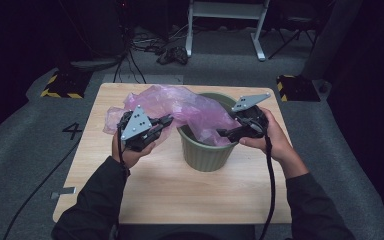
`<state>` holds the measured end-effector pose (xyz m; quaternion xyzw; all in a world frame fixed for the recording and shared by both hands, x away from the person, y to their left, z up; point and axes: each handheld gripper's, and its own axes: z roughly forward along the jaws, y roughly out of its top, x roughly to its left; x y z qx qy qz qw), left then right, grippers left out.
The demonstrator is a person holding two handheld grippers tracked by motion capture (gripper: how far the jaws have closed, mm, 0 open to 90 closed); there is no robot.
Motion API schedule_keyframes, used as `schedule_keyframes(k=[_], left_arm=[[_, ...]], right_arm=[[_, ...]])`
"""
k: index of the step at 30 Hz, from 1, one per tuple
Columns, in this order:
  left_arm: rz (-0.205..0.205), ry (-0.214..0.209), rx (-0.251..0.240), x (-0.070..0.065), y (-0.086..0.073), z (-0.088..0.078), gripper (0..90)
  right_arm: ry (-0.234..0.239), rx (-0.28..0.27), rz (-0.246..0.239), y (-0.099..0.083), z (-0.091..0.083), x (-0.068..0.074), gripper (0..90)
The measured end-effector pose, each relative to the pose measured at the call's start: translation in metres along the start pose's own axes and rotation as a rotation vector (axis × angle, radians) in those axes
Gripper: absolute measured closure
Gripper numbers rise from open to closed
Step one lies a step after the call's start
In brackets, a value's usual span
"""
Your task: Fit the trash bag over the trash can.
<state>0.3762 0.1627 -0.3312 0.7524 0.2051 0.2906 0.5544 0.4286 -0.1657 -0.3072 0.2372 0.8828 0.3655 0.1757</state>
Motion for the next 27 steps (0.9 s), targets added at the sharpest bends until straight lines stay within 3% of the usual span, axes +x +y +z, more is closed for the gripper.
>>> schedule_keyframes(k=[6, 9, 13, 17, 20, 27], left_arm=[[0.001, 0.002, -0.024, 0.001, 0.003, -0.004, 89.3], [0.014, -0.011, -0.034, -0.003, 0.009, -0.003, 89.3], [0.043, -0.036, -0.032, -0.010, 0.015, 0.003, 89.3], [0.054, -0.061, -0.021, -0.018, 0.016, 0.011, 89.3], [0.065, -0.072, -0.010, -0.021, 0.016, 0.016, 89.3], [0.077, -0.101, 0.021, -0.028, 0.014, 0.024, 89.3]], right_arm=[[0.029, 0.004, -0.020, -0.002, 0.000, -0.001, 73.7], [0.030, 0.019, -0.043, 0.003, 0.004, 0.002, 75.6], [0.038, 0.030, -0.050, 0.010, 0.011, 0.006, 67.5], [0.042, 0.026, -0.034, 0.008, 0.013, 0.007, 45.3], [0.050, -0.010, -0.019, 0.003, 0.006, 0.005, 32.3], [0.070, -0.150, -0.047, -0.008, -0.023, 0.006, 28.2]])
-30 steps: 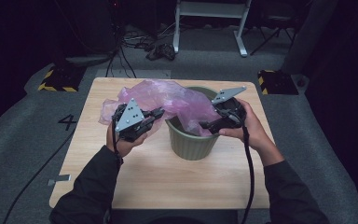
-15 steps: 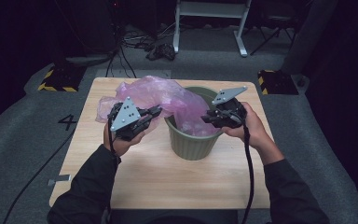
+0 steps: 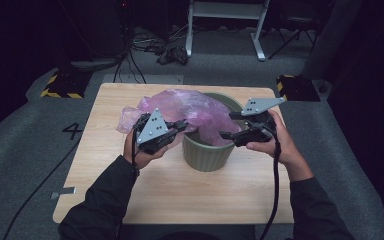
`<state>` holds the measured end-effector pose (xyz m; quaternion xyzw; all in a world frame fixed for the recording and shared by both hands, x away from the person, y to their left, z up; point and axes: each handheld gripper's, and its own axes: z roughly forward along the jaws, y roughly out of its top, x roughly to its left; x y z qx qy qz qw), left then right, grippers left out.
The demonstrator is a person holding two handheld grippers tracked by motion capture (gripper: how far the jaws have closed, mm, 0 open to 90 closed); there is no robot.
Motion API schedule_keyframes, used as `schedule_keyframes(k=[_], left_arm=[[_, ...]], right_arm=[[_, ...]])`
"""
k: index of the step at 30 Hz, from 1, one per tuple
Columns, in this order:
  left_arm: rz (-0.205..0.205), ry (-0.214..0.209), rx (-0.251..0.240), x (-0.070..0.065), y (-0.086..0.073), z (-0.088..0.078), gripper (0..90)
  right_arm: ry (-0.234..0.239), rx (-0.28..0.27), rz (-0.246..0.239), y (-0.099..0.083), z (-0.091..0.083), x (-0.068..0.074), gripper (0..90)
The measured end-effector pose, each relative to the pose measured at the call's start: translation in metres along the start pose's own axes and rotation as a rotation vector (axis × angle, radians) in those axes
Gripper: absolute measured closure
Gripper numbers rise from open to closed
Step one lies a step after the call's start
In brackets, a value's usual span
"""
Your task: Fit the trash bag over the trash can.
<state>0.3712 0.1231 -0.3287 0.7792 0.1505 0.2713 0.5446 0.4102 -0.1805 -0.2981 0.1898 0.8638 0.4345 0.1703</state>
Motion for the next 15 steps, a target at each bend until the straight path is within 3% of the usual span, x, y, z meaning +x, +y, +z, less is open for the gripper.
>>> schedule_keyframes(k=[7, 13, 15], left_arm=[[0.011, -0.034, 0.015, -0.007, -0.003, 0.007, 89.3], [0.015, -0.064, 0.017, -0.011, -0.002, 0.009, 89.3], [0.020, -0.066, 0.017, -0.014, -0.002, 0.009, 89.3]], right_arm=[[-0.028, -0.050, -0.060, 0.005, -0.005, 0.010, 25.7], [-0.010, 0.004, -0.091, 0.015, 0.016, 0.013, 23.1], [-0.037, 0.050, -0.101, 0.015, 0.026, 0.010, 31.1]])
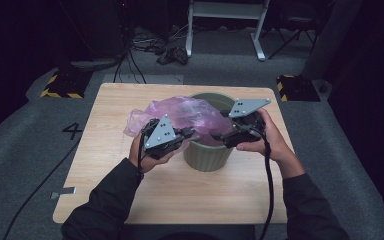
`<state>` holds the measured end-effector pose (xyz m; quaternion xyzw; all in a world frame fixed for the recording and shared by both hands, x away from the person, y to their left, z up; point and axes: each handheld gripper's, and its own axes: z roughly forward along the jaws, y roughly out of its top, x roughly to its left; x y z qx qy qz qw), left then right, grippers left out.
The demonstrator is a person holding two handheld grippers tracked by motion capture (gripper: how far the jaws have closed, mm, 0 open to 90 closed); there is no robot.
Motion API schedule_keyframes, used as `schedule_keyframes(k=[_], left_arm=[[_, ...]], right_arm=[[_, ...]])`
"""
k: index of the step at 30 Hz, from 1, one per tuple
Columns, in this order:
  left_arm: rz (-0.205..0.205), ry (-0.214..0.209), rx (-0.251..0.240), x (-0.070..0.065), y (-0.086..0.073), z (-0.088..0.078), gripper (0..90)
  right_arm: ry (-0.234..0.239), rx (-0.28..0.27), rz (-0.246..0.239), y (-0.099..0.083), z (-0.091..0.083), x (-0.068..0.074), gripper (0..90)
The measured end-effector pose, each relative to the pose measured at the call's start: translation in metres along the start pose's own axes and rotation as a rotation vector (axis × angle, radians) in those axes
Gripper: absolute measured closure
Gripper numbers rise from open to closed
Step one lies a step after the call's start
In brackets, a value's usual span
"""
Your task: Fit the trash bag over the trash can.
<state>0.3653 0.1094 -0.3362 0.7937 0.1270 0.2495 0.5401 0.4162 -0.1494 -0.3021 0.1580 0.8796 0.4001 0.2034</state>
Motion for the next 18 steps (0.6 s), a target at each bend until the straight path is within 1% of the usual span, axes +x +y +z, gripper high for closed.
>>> schedule_keyframes(k=[1, 2, 3, 4, 5, 6, 9, 11, 12, 13, 14, 16, 17, 18], left_arm=[[0.006, -0.001, 0.001, -0.001, 0.000, 0.000, 89.2], [0.005, -0.003, -0.001, -0.002, 0.001, 0.001, 89.2], [0.004, 0.000, 0.000, -0.002, 0.001, 0.001, 89.2], [-0.001, 0.001, 0.000, -0.002, 0.000, 0.002, 89.1], [-0.005, -0.001, -0.006, -0.002, 0.000, 0.002, 89.0], [-0.007, -0.001, -0.005, -0.002, 0.000, 0.002, 88.8], [-0.010, -0.001, -0.011, -0.002, 0.000, 0.002, 85.5], [-0.009, 0.005, -0.009, -0.002, -0.001, 0.001, 80.0], [-0.016, 0.009, -0.008, -0.003, -0.001, -0.001, 75.4], [-0.031, 0.024, -0.003, -0.004, 0.000, -0.003, 67.8], [-0.028, 0.025, 0.000, -0.004, 0.000, -0.005, 64.8], [-0.037, 0.005, -0.011, -0.004, -0.001, -0.011, 64.1], [-0.044, 0.014, -0.008, -0.005, -0.001, -0.015, 61.0], [-0.049, 0.021, -0.003, -0.005, -0.002, -0.017, 53.5]], right_arm=[[-0.003, 0.004, -0.001, -0.001, 0.003, -0.001, 37.9], [0.010, 0.004, 0.002, -0.002, 0.006, -0.002, 42.2], [0.032, -0.001, -0.002, -0.003, 0.008, -0.003, 49.9], [0.043, -0.010, -0.011, -0.004, 0.009, -0.002, 57.8], [0.048, -0.016, -0.023, -0.004, 0.009, 0.000, 62.5], [0.054, -0.018, -0.034, -0.004, 0.010, 0.001, 70.8], [0.053, -0.030, -0.034, -0.005, 0.010, 0.002, 84.0], [0.048, -0.032, -0.026, -0.006, 0.010, 0.001, 88.0], [0.047, -0.036, -0.021, -0.008, 0.009, 0.000, 88.7], [0.048, -0.041, -0.013, -0.009, 0.009, -0.001, 89.7], [0.041, -0.045, -0.001, -0.011, 0.007, -0.002, 90.0], [0.038, -0.055, 0.013, -0.014, 0.006, -0.004, 90.0], [0.037, -0.059, 0.018, -0.015, 0.005, -0.005, 90.0], [0.027, -0.059, 0.026, -0.017, 0.004, -0.006, 90.0]])
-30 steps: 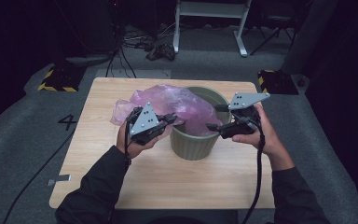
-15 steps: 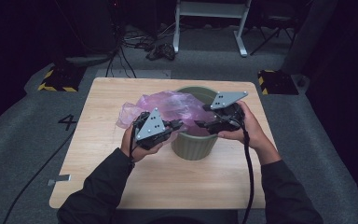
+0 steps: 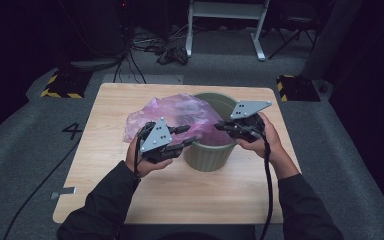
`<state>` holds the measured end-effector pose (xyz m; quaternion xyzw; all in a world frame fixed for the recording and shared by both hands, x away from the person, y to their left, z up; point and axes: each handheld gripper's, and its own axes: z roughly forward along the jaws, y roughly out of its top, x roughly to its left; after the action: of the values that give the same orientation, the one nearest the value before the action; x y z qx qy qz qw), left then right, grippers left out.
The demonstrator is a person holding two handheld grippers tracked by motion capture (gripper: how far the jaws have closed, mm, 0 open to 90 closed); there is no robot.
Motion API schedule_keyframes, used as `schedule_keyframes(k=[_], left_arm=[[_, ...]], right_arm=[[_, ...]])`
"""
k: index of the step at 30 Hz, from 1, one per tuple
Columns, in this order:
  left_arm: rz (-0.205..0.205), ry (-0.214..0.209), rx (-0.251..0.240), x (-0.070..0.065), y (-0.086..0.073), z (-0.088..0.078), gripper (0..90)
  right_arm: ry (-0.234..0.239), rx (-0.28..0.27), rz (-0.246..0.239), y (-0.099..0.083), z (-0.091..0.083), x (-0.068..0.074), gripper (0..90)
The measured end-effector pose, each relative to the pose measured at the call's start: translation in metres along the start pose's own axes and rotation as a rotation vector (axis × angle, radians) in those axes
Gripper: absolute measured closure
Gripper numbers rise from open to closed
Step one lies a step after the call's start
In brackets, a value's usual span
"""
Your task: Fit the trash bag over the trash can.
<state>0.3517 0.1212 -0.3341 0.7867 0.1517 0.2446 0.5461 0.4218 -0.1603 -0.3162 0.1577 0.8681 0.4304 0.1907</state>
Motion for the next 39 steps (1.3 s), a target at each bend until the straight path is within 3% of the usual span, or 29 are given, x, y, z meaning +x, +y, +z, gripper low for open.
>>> schedule_keyframes(k=[3, 8, 9, 15, 21, 23, 27, 30, 35, 39], left_arm=[[-0.010, 0.012, -0.013, -0.002, -0.004, -0.014, 47.2], [-0.062, 0.079, -0.036, -0.004, -0.012, -0.041, 33.6], [-0.062, 0.090, -0.036, -0.004, -0.014, -0.045, 29.1], [-0.122, 0.129, -0.015, 0.001, -0.028, -0.066, 21.2], [-0.195, 0.091, -0.001, 0.007, -0.044, -0.070, 20.9], [-0.204, 0.051, 0.016, 0.008, -0.049, -0.065, 25.5], [-0.189, 0.024, 0.037, 0.005, -0.051, -0.054, 33.7], [-0.184, 0.017, 0.039, 0.006, -0.051, -0.047, 49.2], [-0.151, 0.005, 0.034, 0.009, -0.051, -0.039, 72.3], [-0.105, 0.023, 0.027, 0.010, -0.047, -0.038, 85.5]], right_arm=[[-0.005, -0.002, 0.018, -0.004, -0.001, -0.003, 90.0], [-0.031, 0.018, 0.038, -0.012, -0.005, -0.009, 90.0], [-0.037, 0.023, 0.046, -0.013, -0.006, -0.011, 90.0], [-0.073, 0.034, 0.063, -0.019, -0.015, -0.019, 90.0], [-0.112, 0.046, 0.086, -0.026, -0.021, -0.028, 89.7], [-0.116, 0.047, 0.095, -0.030, -0.023, -0.032, 89.3], [-0.121, 0.056, 0.108, -0.035, -0.024, -0.037, 86.6], [-0.118, 0.055, 0.111, -0.038, -0.024, -0.039, 81.1], [-0.127, 0.041, 0.096, -0.036, -0.026, -0.037, 54.1], [-0.086, -0.004, 0.090, -0.033, -0.032, -0.033, 33.4]])
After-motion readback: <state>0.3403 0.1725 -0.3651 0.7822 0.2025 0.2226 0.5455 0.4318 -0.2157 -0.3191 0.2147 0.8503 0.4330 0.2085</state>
